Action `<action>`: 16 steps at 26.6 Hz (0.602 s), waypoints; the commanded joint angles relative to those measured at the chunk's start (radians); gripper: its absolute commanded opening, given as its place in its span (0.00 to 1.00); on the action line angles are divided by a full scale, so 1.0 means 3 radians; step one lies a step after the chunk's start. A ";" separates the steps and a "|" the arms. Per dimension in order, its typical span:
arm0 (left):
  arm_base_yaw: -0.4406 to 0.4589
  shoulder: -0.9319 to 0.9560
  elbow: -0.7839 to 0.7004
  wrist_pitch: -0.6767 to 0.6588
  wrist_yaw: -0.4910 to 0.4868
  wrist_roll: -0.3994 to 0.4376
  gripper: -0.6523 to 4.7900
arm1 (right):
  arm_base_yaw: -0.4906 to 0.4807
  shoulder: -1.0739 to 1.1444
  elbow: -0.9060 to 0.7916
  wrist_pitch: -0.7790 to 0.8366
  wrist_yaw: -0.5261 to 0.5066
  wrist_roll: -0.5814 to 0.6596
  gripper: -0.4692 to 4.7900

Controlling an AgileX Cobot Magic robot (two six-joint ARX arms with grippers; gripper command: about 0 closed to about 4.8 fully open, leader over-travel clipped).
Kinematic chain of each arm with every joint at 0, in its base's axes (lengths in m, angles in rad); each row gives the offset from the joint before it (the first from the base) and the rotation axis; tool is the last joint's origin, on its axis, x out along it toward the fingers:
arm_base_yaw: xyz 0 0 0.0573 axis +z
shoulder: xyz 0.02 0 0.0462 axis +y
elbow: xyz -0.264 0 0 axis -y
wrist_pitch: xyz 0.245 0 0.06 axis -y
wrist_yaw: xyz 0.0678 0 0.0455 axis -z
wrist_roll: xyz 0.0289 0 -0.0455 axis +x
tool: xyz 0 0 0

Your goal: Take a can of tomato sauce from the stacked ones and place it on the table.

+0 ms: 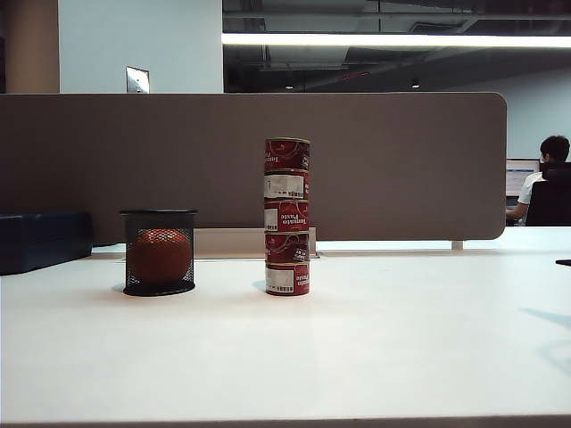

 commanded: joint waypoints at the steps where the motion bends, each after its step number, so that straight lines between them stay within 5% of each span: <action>1: 0.0008 0.0003 0.0014 0.0046 0.0022 0.0013 0.11 | 0.0066 0.0225 0.0240 -0.0177 -0.0095 0.0011 0.09; 10: 0.0008 0.0003 0.0014 0.0043 0.0019 0.0014 0.11 | 0.0641 0.1043 0.0813 -0.0224 0.0015 0.0319 0.24; 16: 0.0008 0.0003 0.0013 0.0042 0.0018 0.0014 0.11 | 0.1069 0.1588 0.1077 -0.0170 0.0048 0.0323 0.55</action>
